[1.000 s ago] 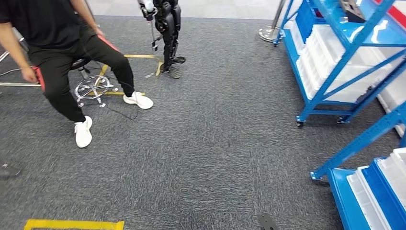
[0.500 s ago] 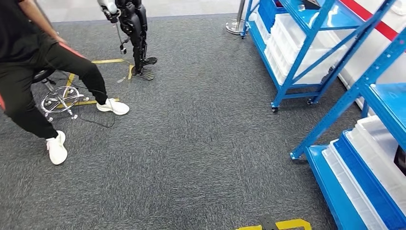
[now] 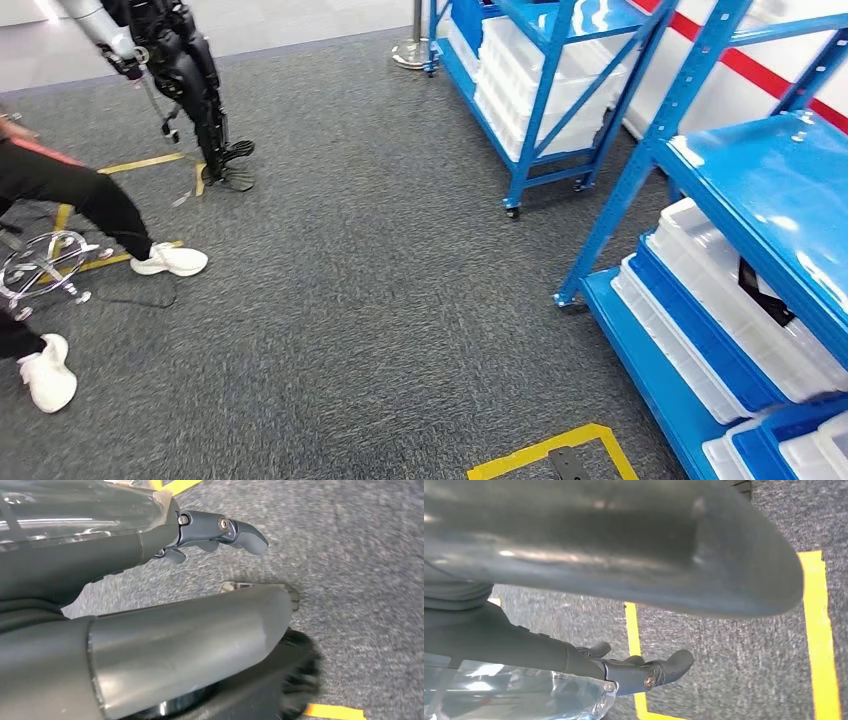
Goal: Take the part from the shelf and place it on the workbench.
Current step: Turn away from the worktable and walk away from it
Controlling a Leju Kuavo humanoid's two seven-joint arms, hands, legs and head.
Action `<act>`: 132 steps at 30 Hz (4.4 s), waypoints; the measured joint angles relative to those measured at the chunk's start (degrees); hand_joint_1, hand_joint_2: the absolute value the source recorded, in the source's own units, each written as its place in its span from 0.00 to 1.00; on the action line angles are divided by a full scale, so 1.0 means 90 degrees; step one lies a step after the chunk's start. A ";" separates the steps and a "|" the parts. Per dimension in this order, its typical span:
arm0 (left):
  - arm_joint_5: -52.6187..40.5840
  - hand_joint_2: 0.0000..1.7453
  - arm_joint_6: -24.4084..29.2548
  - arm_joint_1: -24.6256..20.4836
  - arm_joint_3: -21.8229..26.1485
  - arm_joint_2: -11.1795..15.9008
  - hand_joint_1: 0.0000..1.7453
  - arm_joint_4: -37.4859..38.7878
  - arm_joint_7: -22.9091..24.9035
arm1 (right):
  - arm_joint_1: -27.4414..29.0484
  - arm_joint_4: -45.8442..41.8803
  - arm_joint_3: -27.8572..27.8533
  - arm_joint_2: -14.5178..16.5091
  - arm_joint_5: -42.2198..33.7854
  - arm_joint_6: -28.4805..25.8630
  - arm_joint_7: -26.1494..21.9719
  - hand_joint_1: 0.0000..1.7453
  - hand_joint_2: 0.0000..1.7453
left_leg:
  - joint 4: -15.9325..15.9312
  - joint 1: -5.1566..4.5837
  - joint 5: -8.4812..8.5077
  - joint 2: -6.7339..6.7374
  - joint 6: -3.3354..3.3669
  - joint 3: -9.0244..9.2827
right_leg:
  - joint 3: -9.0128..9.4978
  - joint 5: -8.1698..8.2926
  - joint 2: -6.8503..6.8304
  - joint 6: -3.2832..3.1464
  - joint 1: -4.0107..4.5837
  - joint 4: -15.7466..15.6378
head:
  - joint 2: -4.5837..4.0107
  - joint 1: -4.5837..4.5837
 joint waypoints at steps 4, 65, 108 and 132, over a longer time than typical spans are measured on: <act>-0.0043 0.00 -0.0041 -0.0015 -0.0043 0.0007 0.00 0.0001 0.0009 | 0.0017 0.0002 -0.0045 0.0000 -0.0016 -0.0010 0.0002 0.00 0.00 | -0.0555 -0.0035 0.0211 -0.0128 0.0070 0.0224 | -0.0089 0.0027 0.0239 0.0124 0.0008 -0.0004 | 0.0001 0.0009; 0.0000 0.00 -0.0006 0.0008 -0.0264 0.0033 0.00 -0.0029 0.0023 | 0.0009 0.0012 -0.0138 -0.0006 0.0128 0.0007 -0.0102 0.00 0.00 | -0.0507 -0.0017 0.0253 -0.0169 0.0153 0.0227 | 0.0009 0.0000 0.0153 0.0032 0.0016 -0.0032 | 0.0000 -0.0012; 0.0116 0.00 0.0069 0.0024 -0.0288 0.0004 0.00 -0.0128 0.0092 | 0.0028 0.0022 -0.0137 -0.0074 0.0072 0.0027 -0.0114 0.00 0.00 | -0.0834 -0.0032 0.0332 0.0671 0.0213 0.0389 | -0.0672 -0.0511 -0.0572 0.0432 -0.0113 0.1257 | 0.0000 0.0006; 0.0199 0.00 -0.0033 -0.0007 -0.0287 0.0014 0.00 -0.0133 0.0035 | -0.0017 0.0022 -0.0137 0.0002 0.0145 -0.0041 -0.0092 0.00 0.00 | -0.0701 -0.0127 0.0268 0.0243 0.0019 0.0314 | 0.0018 -0.0061 -0.0468 0.0159 -0.0011 -0.0026 | 0.0000 -0.0021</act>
